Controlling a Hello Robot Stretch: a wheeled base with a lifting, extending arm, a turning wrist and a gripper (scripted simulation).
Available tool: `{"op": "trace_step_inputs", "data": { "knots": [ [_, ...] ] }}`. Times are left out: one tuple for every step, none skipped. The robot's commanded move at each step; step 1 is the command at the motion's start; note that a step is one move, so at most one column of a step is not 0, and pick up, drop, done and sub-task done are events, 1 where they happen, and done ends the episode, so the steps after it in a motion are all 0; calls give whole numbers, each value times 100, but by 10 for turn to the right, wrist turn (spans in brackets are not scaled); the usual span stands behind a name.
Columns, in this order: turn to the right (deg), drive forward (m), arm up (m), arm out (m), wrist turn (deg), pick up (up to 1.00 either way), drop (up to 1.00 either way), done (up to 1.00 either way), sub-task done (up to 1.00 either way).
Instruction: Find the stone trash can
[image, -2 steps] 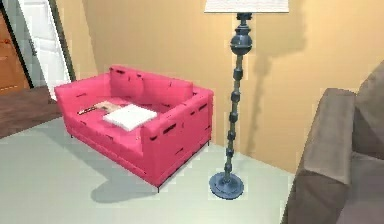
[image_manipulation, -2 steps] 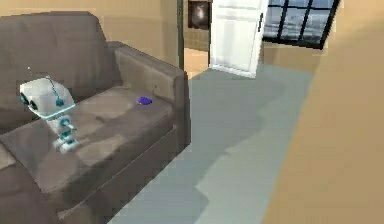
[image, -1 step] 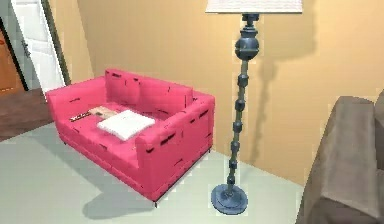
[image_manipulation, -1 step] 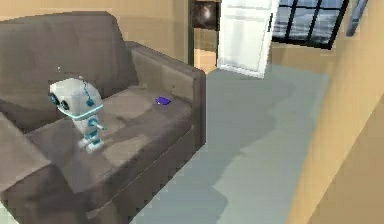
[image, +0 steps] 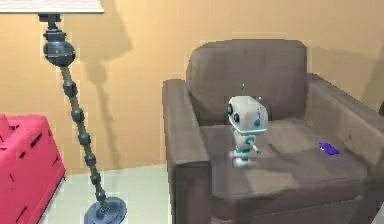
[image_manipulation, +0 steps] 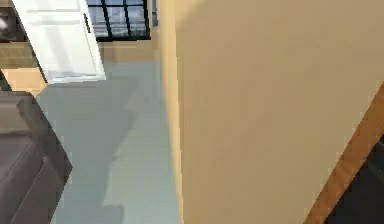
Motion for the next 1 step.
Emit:
{"op": "trace_step_inputs", "data": {
  "knots": [
    [450, 0, 0, 0, 0, 0, 0, 0, 0]
  ]
}}
